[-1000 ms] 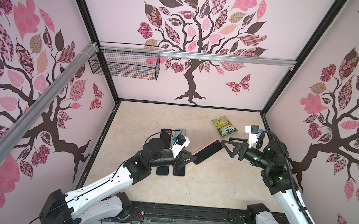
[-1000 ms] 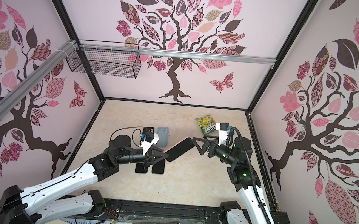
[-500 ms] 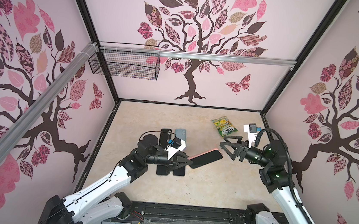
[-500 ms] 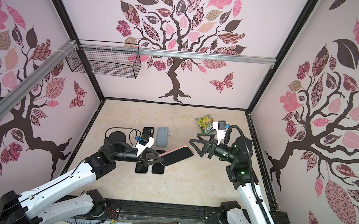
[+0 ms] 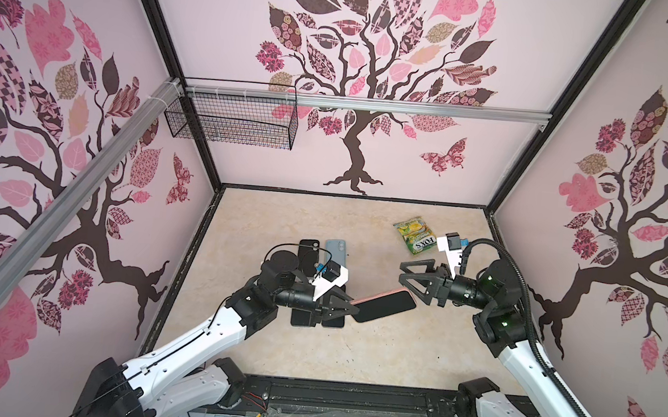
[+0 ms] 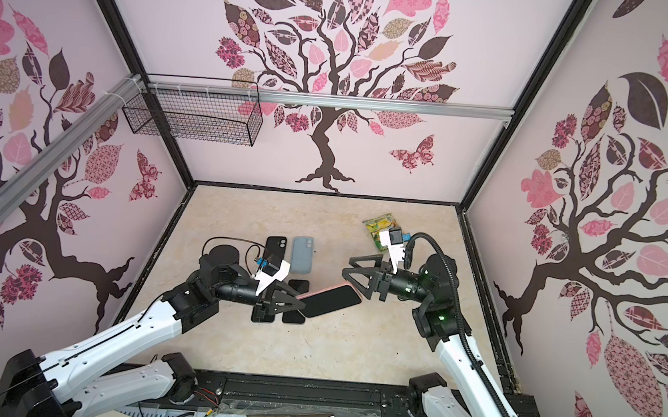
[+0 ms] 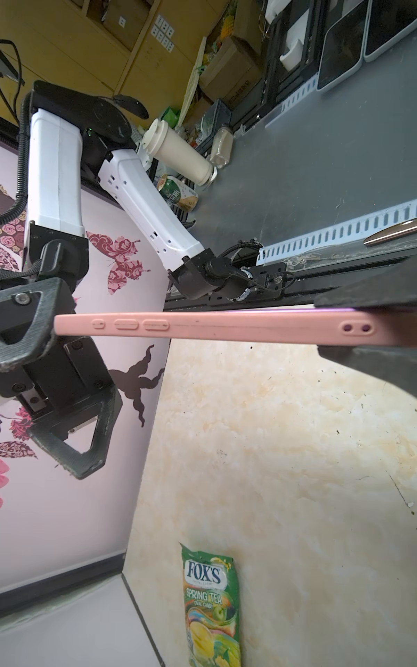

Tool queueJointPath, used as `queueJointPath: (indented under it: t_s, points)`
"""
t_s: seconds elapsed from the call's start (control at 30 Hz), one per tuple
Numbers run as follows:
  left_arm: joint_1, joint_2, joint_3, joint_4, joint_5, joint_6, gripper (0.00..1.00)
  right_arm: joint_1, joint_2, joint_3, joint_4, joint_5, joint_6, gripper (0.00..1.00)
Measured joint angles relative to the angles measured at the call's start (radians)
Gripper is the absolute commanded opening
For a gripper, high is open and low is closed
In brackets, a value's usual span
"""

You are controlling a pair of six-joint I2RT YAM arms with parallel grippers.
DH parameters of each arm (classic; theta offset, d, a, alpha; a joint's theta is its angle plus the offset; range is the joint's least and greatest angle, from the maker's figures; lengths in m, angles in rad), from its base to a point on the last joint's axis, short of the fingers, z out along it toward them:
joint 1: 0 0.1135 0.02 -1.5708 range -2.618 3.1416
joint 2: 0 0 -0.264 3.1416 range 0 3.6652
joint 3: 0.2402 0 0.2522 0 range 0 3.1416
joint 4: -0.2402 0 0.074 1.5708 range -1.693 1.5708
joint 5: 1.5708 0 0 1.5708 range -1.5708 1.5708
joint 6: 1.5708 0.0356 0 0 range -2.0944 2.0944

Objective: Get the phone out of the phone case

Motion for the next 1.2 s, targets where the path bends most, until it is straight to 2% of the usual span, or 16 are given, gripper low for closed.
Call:
queueJointPath:
  t_s: [0.17, 0.33, 0.53, 0.83, 1.2]
  points:
    - [-0.017, -0.001, 0.000, 0.006, 0.011, 0.019, 0.00, 0.019, 0.026, 0.000, -0.016, -0.013, -0.015, 0.56]
    - [-0.017, -0.002, 0.000, 0.036, 0.023, 0.019, 0.00, 0.020, 0.037, 0.000, -0.018, -0.025, 0.003, 0.50]
    - [-0.017, -0.006, 0.000, 0.037, 0.022, 0.021, 0.00, 0.020, 0.030, 0.000, -0.006, -0.055, 0.034, 0.54]
    - [-0.017, -0.032, 0.000, 0.042, 0.015, 0.021, 0.00, 0.020, -0.128, 0.002, 0.000, 0.004, 0.023, 0.57]
    - [-0.018, -0.034, 0.000, 0.047, 0.015, 0.020, 0.00, 0.019, -0.125, 0.002, 0.007, -0.080, 0.018, 0.51]
